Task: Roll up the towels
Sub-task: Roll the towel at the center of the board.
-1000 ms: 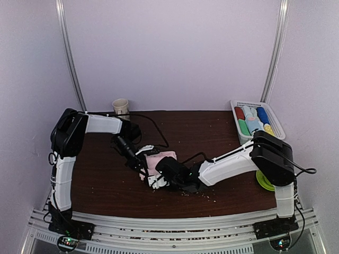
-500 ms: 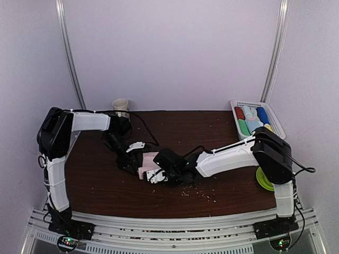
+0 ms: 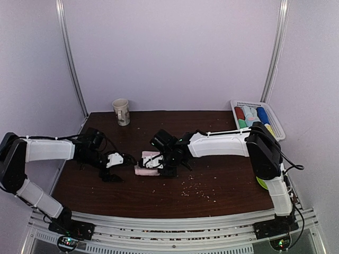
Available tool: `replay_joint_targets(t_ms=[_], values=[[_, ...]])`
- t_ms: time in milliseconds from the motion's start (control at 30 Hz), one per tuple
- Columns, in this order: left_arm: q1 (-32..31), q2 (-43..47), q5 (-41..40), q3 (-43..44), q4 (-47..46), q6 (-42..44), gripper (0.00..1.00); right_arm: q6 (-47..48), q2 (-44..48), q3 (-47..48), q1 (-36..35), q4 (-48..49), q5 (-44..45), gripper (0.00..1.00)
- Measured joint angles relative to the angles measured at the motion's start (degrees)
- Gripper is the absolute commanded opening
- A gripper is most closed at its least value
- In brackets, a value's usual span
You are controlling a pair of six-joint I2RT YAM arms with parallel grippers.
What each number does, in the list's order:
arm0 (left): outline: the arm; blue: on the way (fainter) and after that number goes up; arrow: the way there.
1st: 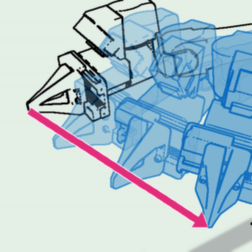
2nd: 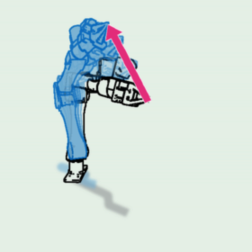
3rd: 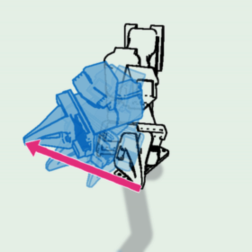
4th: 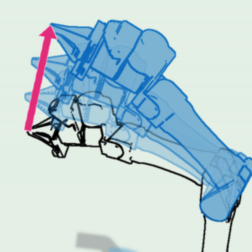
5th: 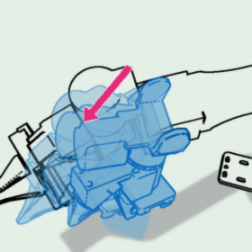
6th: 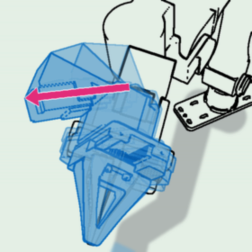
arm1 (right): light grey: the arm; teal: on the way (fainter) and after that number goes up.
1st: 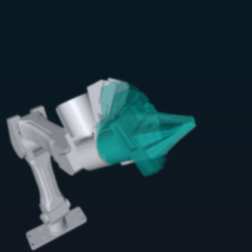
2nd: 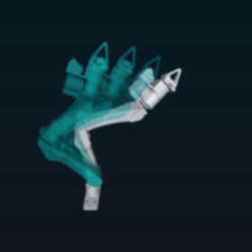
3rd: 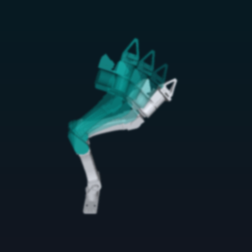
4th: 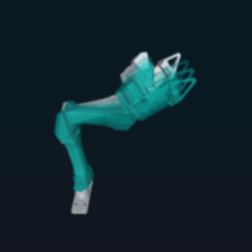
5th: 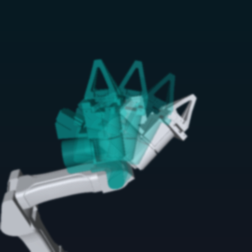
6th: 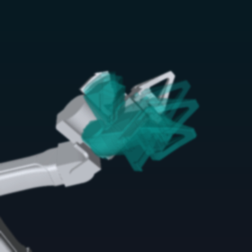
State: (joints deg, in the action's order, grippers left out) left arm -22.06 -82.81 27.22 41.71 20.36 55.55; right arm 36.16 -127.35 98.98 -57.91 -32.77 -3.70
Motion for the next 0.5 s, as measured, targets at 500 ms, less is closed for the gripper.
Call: replay_joint_targets(t_ms=[500], values=[[-9.0,16.2,-6.2,-19.3,-26.9,5.5,0.77,-10.1,-9.2,18.6,3.6,-17.1,-18.6,0.08]])
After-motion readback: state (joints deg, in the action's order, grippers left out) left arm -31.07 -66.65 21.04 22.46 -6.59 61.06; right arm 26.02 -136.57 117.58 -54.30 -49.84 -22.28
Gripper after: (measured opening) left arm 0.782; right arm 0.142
